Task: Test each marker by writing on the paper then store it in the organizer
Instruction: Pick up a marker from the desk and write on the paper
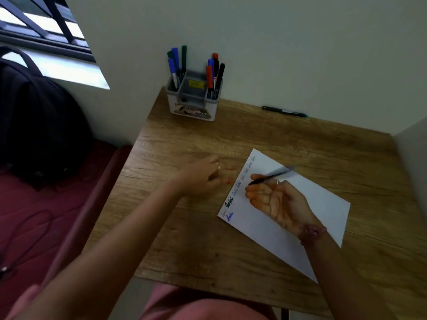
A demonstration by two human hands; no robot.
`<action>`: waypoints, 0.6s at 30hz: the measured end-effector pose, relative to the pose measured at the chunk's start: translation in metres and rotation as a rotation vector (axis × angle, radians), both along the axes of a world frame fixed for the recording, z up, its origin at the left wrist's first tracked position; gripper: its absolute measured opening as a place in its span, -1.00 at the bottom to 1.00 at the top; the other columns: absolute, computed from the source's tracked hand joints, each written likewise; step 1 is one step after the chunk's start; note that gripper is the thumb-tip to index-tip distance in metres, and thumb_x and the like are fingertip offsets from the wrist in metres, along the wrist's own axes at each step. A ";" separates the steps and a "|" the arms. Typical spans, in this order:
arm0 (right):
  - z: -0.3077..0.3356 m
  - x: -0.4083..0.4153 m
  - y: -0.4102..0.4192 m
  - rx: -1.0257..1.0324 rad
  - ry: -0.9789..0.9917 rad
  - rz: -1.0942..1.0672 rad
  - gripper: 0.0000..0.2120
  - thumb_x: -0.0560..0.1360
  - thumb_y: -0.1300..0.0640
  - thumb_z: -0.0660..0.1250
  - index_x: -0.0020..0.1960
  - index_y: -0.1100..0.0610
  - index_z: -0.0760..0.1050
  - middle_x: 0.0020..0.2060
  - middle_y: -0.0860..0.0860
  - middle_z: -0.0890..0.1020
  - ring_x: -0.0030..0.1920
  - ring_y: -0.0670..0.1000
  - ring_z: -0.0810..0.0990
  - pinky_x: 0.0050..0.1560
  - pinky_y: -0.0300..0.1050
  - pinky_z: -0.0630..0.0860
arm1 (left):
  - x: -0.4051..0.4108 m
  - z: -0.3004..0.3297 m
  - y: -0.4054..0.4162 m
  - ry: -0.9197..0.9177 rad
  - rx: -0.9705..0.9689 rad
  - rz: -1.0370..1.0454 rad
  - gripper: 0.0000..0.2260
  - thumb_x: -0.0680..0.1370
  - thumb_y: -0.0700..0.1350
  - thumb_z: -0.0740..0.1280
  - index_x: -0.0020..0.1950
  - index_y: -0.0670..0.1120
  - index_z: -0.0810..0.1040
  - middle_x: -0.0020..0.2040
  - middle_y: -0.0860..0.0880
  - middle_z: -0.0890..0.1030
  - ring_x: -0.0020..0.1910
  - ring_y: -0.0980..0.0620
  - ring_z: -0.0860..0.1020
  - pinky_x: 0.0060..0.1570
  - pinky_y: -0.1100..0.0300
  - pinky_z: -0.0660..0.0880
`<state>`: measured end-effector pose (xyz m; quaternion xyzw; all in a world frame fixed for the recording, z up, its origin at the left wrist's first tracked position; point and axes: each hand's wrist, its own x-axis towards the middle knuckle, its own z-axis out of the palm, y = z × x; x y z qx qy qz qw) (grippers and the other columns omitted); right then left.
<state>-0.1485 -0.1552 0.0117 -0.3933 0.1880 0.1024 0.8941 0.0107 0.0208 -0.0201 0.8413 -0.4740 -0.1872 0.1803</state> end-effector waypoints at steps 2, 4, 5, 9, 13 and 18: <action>-0.015 0.001 0.003 -0.083 -0.020 -0.035 -0.65 0.25 0.10 0.52 0.00 0.20 0.63 -0.22 0.16 0.67 -0.22 0.05 0.67 -0.26 -0.14 0.61 | 0.007 -0.005 -0.006 -0.076 0.056 -0.111 -0.66 0.54 0.15 0.21 0.06 -0.10 0.52 0.04 -0.01 0.43 -0.11 0.07 0.46 -0.07 0.07 0.50; -0.023 0.001 0.008 -0.316 -0.055 -0.047 -0.73 0.36 0.01 0.45 -0.08 0.20 0.59 -0.39 0.09 0.60 -0.39 -0.01 0.59 -0.42 -0.23 0.52 | 0.011 -0.013 -0.009 -0.142 0.066 -0.190 -0.58 0.52 0.24 0.15 0.05 -0.08 0.54 0.02 0.00 0.42 -0.12 0.05 0.46 -0.13 0.10 0.49; -0.024 0.001 0.011 -0.438 -0.081 -0.049 -0.76 0.45 0.02 0.36 -0.13 0.22 0.57 -0.47 0.07 0.55 -0.46 -0.03 0.53 -0.48 -0.26 0.46 | 0.012 -0.014 -0.008 -0.176 0.069 -0.221 -0.52 0.50 0.29 0.09 0.11 -0.04 0.54 0.01 0.02 0.40 -0.13 0.07 0.45 -0.17 0.14 0.48; -0.031 0.001 0.012 -0.743 -0.143 0.084 -0.71 0.60 0.28 0.10 -0.09 0.20 0.59 -0.52 0.01 0.54 -0.49 -0.04 0.50 -0.44 -0.26 0.47 | 0.014 -0.021 -0.005 -0.247 -0.021 -0.276 -0.38 0.47 0.38 -0.12 0.31 0.13 0.46 -0.03 0.05 0.39 -0.19 0.11 0.41 -0.25 0.18 0.44; -0.037 -0.004 0.008 -0.778 -0.150 0.243 -0.81 0.50 0.43 0.24 0.00 0.21 0.53 -0.29 0.04 0.67 -0.22 0.01 0.66 -0.18 -0.18 0.59 | 0.016 -0.025 -0.006 -0.236 -0.098 -0.290 -0.44 0.48 0.34 -0.04 0.34 0.13 0.43 -0.04 0.01 0.42 -0.24 0.08 0.43 -0.32 0.19 0.40; -0.036 0.007 -0.006 -1.058 -0.321 0.324 -0.83 0.40 0.25 0.40 -0.03 0.07 0.59 -0.08 -0.05 0.67 0.00 -0.07 0.64 0.03 -0.17 0.56 | 0.020 -0.029 -0.006 -0.283 -0.173 -0.361 -0.59 0.53 0.22 0.10 0.36 0.19 0.38 -0.10 -0.04 0.46 -0.26 0.11 0.37 -0.34 0.23 0.28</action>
